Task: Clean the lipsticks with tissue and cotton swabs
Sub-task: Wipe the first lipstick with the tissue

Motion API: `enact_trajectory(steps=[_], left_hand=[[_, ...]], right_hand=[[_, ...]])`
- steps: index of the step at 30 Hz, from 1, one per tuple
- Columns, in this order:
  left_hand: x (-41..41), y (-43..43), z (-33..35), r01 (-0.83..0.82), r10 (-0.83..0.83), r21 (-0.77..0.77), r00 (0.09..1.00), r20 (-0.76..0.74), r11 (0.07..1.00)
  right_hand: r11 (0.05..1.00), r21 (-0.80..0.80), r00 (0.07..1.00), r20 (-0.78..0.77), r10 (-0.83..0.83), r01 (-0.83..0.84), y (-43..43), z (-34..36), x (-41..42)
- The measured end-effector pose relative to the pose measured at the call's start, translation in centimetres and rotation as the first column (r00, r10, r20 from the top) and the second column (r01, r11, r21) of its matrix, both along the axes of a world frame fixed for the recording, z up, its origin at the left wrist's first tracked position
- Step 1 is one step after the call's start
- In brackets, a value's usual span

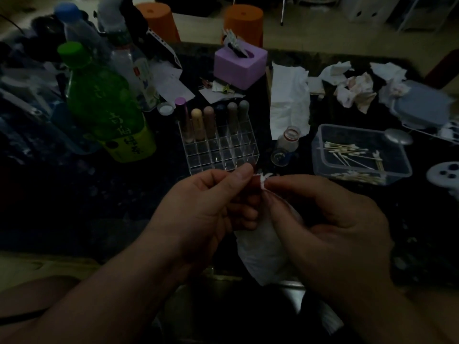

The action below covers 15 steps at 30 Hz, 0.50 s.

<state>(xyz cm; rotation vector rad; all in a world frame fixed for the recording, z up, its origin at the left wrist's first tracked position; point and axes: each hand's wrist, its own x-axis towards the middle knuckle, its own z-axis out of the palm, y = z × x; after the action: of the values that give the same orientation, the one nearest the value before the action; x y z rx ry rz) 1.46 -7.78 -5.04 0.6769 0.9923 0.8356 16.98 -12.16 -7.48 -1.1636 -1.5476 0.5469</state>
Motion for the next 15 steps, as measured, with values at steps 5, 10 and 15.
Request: enact_trajectory(steps=[5,10,15], left_hand=[[-0.4,0.0,0.4,0.044,-0.044,0.005,0.999,-0.015,0.999],[-1.3,0.1,0.7,0.109,-0.109,-0.022,0.994,-0.031,0.994],[-1.4,0.1,0.4,0.073,-0.073,-0.023,0.997,-0.003,0.997]], right_hand=[[1.000,-0.019,0.999,-0.032,0.021,-0.022,-0.2,0.4,-0.1],[0.994,-0.104,1.000,0.006,0.018,-0.017,-0.3,0.2,-0.3],[0.993,-0.106,0.998,0.000,0.056,-0.055,-0.4,1.3,-1.4]])
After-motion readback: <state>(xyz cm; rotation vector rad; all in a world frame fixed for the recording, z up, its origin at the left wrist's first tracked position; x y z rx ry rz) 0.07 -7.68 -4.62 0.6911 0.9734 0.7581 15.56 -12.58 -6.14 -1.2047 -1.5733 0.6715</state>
